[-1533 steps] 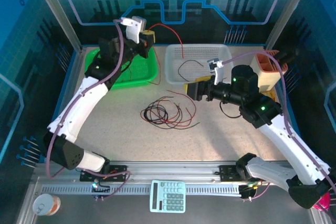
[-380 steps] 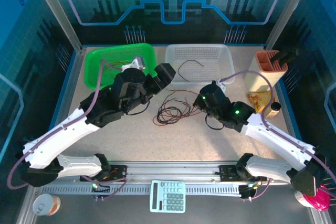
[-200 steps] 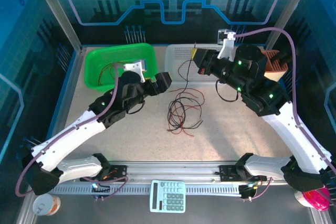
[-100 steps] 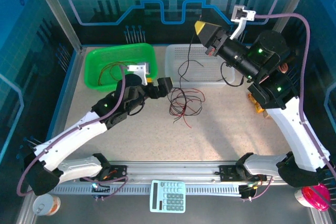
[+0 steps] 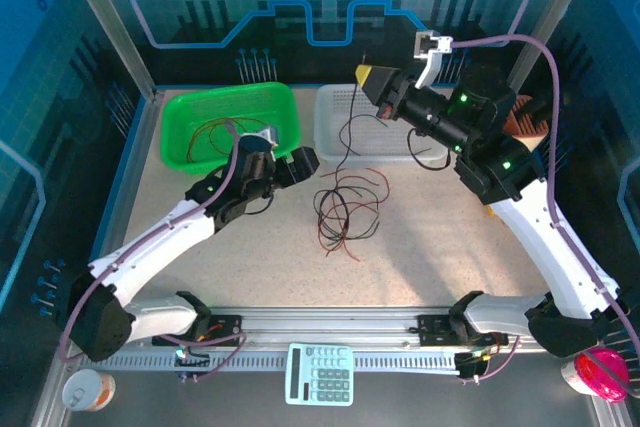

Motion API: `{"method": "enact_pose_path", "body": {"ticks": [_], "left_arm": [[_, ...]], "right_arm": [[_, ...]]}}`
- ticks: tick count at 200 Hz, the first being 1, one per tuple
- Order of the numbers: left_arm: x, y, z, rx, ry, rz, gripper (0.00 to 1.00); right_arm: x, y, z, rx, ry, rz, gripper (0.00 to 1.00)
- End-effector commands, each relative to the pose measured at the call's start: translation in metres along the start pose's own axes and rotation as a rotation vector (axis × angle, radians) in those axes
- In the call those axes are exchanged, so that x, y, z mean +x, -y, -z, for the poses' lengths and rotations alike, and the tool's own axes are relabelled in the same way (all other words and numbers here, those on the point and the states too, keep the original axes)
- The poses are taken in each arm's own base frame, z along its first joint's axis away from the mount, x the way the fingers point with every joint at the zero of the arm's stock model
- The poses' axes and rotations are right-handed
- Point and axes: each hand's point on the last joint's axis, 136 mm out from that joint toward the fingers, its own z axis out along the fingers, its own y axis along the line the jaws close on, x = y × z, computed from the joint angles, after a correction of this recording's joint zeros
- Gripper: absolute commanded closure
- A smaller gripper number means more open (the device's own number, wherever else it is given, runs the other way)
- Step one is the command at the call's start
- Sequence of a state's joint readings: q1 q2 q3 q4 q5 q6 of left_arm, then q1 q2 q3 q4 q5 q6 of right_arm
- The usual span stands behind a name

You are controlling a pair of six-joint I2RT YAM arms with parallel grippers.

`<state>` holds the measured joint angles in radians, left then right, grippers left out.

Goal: Untangle the cables

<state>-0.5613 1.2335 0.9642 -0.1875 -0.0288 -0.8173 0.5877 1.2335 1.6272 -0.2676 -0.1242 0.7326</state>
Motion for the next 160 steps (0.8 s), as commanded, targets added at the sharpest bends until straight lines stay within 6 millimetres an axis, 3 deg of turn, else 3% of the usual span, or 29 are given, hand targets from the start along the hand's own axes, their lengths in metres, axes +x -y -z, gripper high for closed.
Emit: {"method": "enact_pose_path", "body": {"ticks": [1,44,96,160], "left_arm": [[0.016,0.02,-0.006,0.086,-0.128,0.179,0.11],[0.042,0.015,-0.019,0.119,-0.217,0.338,0.16],[0.067,0.004,-0.041,0.07,-0.265,0.374,0.17],[0.075,-0.003,-0.07,0.033,-0.28,0.388,0.3]], "right_arm": [[-0.013,-0.016,0.013,-0.074,0.046,0.02,1.0],[-0.012,-0.023,0.012,-0.109,0.034,0.028,1.0],[-0.008,-0.031,0.012,-0.161,0.018,0.032,1.0],[-0.004,-0.033,0.015,-0.184,0.01,0.027,1.0]]}}
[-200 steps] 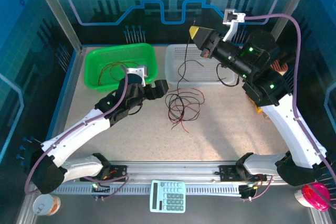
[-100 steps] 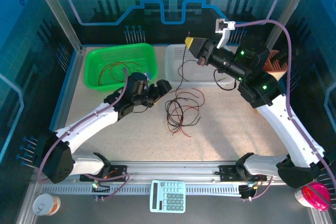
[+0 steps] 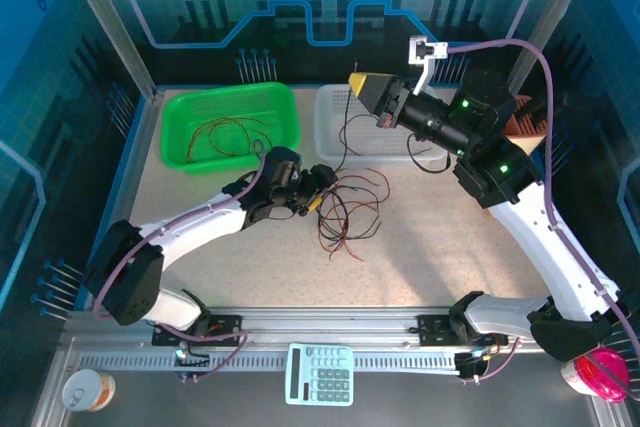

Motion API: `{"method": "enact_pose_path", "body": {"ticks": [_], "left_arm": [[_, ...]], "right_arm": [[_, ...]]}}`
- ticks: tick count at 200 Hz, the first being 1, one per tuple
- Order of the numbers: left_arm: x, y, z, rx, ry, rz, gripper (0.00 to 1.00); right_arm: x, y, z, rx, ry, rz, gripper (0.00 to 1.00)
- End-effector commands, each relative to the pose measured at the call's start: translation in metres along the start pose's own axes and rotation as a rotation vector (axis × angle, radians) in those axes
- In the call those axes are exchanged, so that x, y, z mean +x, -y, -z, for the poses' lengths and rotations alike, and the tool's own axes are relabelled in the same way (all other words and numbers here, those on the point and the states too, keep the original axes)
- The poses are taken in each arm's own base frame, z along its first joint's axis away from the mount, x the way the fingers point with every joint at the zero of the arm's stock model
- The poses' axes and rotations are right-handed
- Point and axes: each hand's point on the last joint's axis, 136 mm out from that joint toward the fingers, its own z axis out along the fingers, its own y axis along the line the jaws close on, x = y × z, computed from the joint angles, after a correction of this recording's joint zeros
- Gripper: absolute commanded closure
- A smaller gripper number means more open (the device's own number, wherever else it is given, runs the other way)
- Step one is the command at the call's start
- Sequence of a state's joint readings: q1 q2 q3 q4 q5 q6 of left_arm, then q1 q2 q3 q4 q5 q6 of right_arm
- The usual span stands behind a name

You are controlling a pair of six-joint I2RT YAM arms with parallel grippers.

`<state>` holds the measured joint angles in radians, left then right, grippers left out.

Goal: Untangle the cables

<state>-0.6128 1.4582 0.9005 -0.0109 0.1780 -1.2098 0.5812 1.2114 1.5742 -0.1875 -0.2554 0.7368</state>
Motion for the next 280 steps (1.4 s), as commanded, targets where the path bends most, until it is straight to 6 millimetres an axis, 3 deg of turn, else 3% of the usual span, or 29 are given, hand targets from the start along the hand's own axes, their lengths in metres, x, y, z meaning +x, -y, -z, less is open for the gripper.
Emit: {"method": "enact_pose_path", "body": {"ticks": [1,52,77,151,197,222,248,280], "left_arm": [[-0.001,0.008,-0.008,0.023,-0.008,0.005,0.31],[-0.001,-0.001,-0.025,0.002,-0.021,0.011,0.75],[-0.006,-0.014,-0.027,-0.057,-0.001,-0.028,1.0],[-0.024,-0.055,-0.016,-0.225,0.07,-0.142,1.0],[-0.024,-0.063,-0.014,-0.244,0.078,-0.166,1.0],[-0.024,-0.053,-0.011,-0.217,0.078,-0.199,1.0],[-0.024,-0.034,-0.002,-0.162,0.082,-0.233,0.67],[-0.025,-0.005,0.016,-0.09,0.097,-0.276,0.38]], "right_arm": [[-0.013,-0.016,0.011,-0.057,0.048,0.021,1.0],[-0.02,-0.017,0.012,-0.055,0.063,0.029,1.0],[-0.037,-0.015,0.018,-0.047,0.094,0.031,1.0],[-0.156,-0.021,0.066,-0.041,0.357,0.045,1.0],[-0.19,-0.019,0.072,-0.036,0.442,0.058,1.0],[-0.196,-0.011,0.065,-0.032,0.457,0.082,1.0],[-0.201,0.01,0.056,0.021,0.478,0.117,1.0],[-0.209,0.044,0.042,0.09,0.499,0.148,1.0]]}}
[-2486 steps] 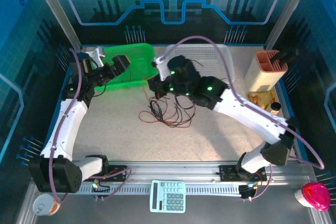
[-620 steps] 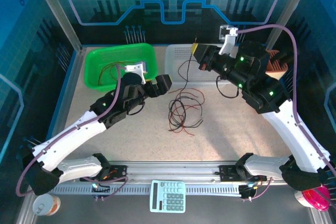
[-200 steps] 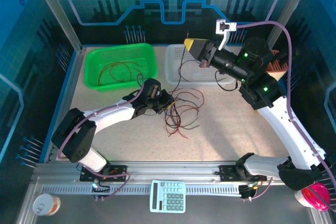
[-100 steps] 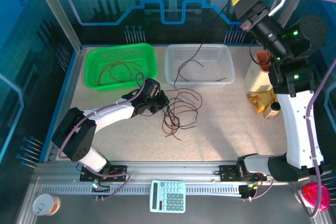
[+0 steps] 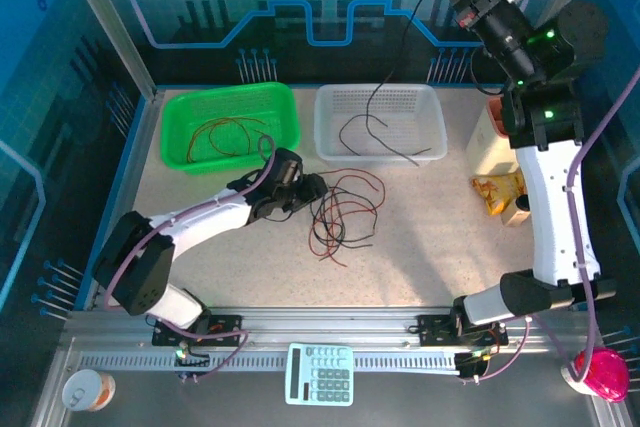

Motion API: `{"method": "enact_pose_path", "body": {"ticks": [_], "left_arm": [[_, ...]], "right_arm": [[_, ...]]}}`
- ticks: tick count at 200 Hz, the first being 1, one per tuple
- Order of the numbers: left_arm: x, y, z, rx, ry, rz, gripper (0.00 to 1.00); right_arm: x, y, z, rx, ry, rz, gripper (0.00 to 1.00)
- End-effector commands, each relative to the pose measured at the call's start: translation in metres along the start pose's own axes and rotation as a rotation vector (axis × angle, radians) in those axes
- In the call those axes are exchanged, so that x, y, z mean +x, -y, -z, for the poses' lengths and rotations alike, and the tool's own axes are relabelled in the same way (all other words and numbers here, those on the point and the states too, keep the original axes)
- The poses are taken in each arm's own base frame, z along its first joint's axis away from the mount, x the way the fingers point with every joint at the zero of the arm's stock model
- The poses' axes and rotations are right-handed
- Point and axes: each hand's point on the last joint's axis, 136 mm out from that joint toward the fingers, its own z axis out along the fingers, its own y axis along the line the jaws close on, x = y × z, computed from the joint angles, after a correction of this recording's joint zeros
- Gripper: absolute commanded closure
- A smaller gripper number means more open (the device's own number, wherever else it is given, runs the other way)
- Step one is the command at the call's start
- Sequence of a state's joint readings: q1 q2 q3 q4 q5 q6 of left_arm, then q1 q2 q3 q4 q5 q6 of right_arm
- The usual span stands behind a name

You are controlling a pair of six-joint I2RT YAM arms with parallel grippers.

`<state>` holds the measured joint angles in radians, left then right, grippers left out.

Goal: Untangle the cables

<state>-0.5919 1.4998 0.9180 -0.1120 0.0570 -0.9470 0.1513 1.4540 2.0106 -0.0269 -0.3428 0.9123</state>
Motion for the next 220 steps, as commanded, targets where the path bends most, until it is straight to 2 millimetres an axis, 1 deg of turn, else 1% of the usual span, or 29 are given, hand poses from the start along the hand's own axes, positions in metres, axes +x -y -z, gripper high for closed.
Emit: {"method": "enact_pose_path", "body": {"ticks": [1,10,20,27,30,66,92,93,95,119,126,137,149,161,195,220], "left_arm": [[-0.011,0.026,0.025,0.074,0.032,-0.049,0.37],[-0.012,0.033,0.032,0.095,0.038,-0.059,0.3],[-0.014,0.039,0.04,0.113,0.046,-0.066,0.18],[-0.015,0.042,0.045,0.125,0.053,-0.067,0.04],[-0.015,0.044,0.047,0.131,0.055,-0.069,0.01],[-0.02,0.053,0.072,0.161,0.097,-0.085,0.01],[-0.024,0.057,0.089,0.171,0.132,-0.099,0.01],[-0.025,0.057,0.089,0.171,0.134,-0.1,0.01],[-0.025,0.058,0.091,0.173,0.137,-0.101,0.01],[-0.028,0.063,0.101,0.186,0.155,-0.116,0.01],[-0.029,0.065,0.103,0.192,0.159,-0.12,0.01],[-0.03,0.069,0.106,0.199,0.164,-0.129,0.01],[-0.032,0.073,0.108,0.206,0.166,-0.136,0.01],[-0.033,0.075,0.109,0.212,0.17,-0.143,0.01],[-0.034,0.08,0.109,0.223,0.169,-0.148,0.01],[-0.033,0.079,0.107,0.225,0.163,-0.141,0.01]], "right_arm": [[-0.017,0.014,-0.007,0.025,0.074,0.086,1.0],[-0.016,0.025,-0.012,0.045,0.075,0.103,1.0],[-0.013,0.038,-0.019,0.069,0.073,0.113,1.0],[-0.012,0.048,-0.024,0.083,0.07,0.116,1.0],[-0.01,0.052,-0.026,0.088,0.067,0.115,1.0],[0.005,0.106,-0.051,0.152,0.029,0.094,1.0],[0.016,0.132,-0.066,0.176,-0.001,0.091,1.0],[0.017,0.136,-0.068,0.179,-0.004,0.09,1.0],[0.017,0.135,-0.068,0.176,-0.004,0.092,1.0],[0.039,0.165,-0.079,0.21,-0.049,0.076,1.0],[0.049,0.177,-0.08,0.227,-0.067,0.065,1.0],[0.067,0.19,-0.08,0.242,-0.09,0.052,1.0],[0.092,0.207,-0.077,0.274,-0.119,0.037,1.0],[0.122,0.223,-0.071,0.303,-0.161,0.014,1.0],[0.222,0.263,-0.047,0.398,-0.329,-0.023,1.0],[0.277,0.297,-0.026,0.493,-0.439,-0.038,1.0]]}}
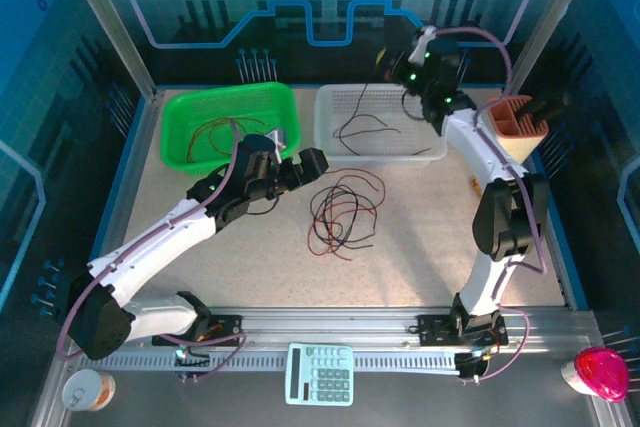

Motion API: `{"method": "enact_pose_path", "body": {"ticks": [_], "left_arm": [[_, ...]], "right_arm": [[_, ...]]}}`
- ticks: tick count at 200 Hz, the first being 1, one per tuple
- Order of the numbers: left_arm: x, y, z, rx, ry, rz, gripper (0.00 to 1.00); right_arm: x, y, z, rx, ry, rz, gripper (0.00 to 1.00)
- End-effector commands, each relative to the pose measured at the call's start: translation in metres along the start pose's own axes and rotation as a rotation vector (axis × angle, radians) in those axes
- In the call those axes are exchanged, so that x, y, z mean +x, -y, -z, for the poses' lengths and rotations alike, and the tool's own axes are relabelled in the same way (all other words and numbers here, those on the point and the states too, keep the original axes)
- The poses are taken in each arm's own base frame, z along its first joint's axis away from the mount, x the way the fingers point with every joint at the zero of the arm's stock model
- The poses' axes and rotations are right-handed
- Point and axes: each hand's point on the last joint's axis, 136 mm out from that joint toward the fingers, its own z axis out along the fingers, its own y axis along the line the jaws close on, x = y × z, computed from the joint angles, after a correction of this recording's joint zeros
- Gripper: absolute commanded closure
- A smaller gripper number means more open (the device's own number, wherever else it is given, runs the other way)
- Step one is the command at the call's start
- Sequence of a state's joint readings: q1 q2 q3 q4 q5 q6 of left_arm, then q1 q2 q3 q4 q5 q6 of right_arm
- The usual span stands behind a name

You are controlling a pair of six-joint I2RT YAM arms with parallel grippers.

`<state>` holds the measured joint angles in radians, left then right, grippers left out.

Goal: Untangle the cables

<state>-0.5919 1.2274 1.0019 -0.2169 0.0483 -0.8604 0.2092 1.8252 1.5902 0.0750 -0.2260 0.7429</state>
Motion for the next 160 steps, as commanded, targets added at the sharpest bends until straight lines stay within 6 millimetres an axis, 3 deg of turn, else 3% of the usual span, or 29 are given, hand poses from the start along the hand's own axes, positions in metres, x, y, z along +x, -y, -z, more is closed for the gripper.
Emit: {"method": "enact_pose_path", "body": {"ticks": [1,26,65,102,130,160], "left_arm": [[-0.008,0.01,0.007,0.021,0.019,-0.02,0.01],[-0.006,0.01,0.008,0.026,0.021,-0.016,0.01],[-0.005,0.009,0.012,0.02,0.022,-0.029,0.01],[-0.007,0.01,0.016,0.009,0.025,-0.077,0.01],[-0.01,0.011,0.02,0.002,0.043,-0.131,0.01],[-0.013,0.007,0.021,-0.038,0.048,-0.203,0.01]], "right_arm": [[0.016,0.009,-0.007,0.036,-0.005,0.057,1.0],[0.05,0.055,-0.019,0.179,-0.096,0.056,1.0],[0.084,0.122,-0.019,0.467,-0.235,0.09,1.0],[0.103,0.17,-0.014,0.656,-0.352,0.117,1.0],[0.107,0.193,-0.004,0.737,-0.394,0.114,1.0],[0.107,0.209,0.009,0.78,-0.422,0.072,0.69]]}}
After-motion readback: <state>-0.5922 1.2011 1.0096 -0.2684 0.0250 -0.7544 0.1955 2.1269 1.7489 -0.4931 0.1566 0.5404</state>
